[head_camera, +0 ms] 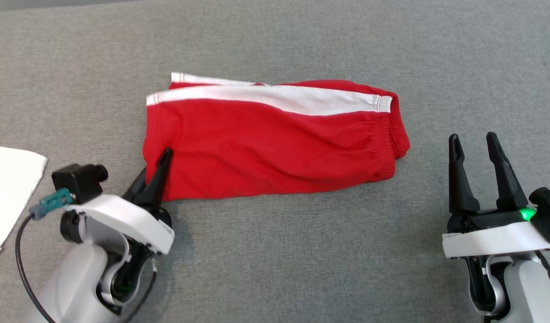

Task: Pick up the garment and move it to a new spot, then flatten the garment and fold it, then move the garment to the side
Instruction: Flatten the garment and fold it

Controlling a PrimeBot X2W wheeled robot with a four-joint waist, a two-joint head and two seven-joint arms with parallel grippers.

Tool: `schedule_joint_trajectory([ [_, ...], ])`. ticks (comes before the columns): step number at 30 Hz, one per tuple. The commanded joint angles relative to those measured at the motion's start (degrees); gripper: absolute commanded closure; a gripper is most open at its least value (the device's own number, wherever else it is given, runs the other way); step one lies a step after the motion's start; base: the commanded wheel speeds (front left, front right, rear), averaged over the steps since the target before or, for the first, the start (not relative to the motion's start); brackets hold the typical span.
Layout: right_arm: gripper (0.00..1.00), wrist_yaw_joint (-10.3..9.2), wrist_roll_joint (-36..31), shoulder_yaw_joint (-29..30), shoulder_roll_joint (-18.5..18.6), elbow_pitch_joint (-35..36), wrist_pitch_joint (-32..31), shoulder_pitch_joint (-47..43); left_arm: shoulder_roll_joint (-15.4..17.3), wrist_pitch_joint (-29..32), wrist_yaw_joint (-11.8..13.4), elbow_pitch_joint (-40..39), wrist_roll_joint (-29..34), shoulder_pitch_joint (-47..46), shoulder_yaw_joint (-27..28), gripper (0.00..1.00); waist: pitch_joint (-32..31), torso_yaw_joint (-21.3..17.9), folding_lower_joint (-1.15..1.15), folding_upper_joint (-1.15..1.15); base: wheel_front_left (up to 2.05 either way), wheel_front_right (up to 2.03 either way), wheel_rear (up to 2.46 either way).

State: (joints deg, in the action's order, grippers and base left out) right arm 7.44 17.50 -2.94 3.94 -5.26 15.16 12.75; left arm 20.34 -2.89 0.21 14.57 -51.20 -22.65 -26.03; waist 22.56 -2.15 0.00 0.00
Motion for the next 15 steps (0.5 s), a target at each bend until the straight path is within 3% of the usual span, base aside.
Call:
schedule_joint_trajectory([
  [1, 0.0, 0.09, -0.21, 0.03, 0.39, -0.21, 0.1, -0.42, 0.1, -0.06, 0.37, -0.63, -0.31, 0.65, 0.25, 1.0, -0.75, 0.78, 0.0, 0.0, 0.0, 0.0, 0.0],
  [8, 0.0, 0.09, -0.05, -0.38, 1.28, -0.82, 0.07, -0.6, 0.58, 1.26, 3.98, -5.29, 0.41, 5.06, -0.64, 1.0, -1.69, 2.03, 0.0, 0.0, 0.0, 0.0, 0.0],
  [9, 0.0, 0.09, 0.02, -0.47, 1.33, -0.96, 0.0, -0.53, 0.57, 1.14, 4.49, -5.29, 0.55, 5.16, -0.69, 0.83, -1.82, 1.99, 0.0, 0.0, 0.0, 0.0, 0.0],
  [10, 0.0, 0.08, 0.13, -0.67, 1.35, -1.13, -0.1, -0.42, 0.67, 0.73, 5.04, -5.09, 0.99, 5.04, -0.46, 0.0, -2.01, 1.88, 0.0, 0.0, 0.0, 0.0, 0.0],
  [15, 0.0, 0.09, 0.13, -1.29, 1.45, -1.61, -0.31, -0.54, 0.8, -4.61, 8.4, -5.03, 4.35, 4.37, 1.28, 0.0, -3.15, 1.13, 0.0, 0.0, 0.0, 0.0, 0.0],
])
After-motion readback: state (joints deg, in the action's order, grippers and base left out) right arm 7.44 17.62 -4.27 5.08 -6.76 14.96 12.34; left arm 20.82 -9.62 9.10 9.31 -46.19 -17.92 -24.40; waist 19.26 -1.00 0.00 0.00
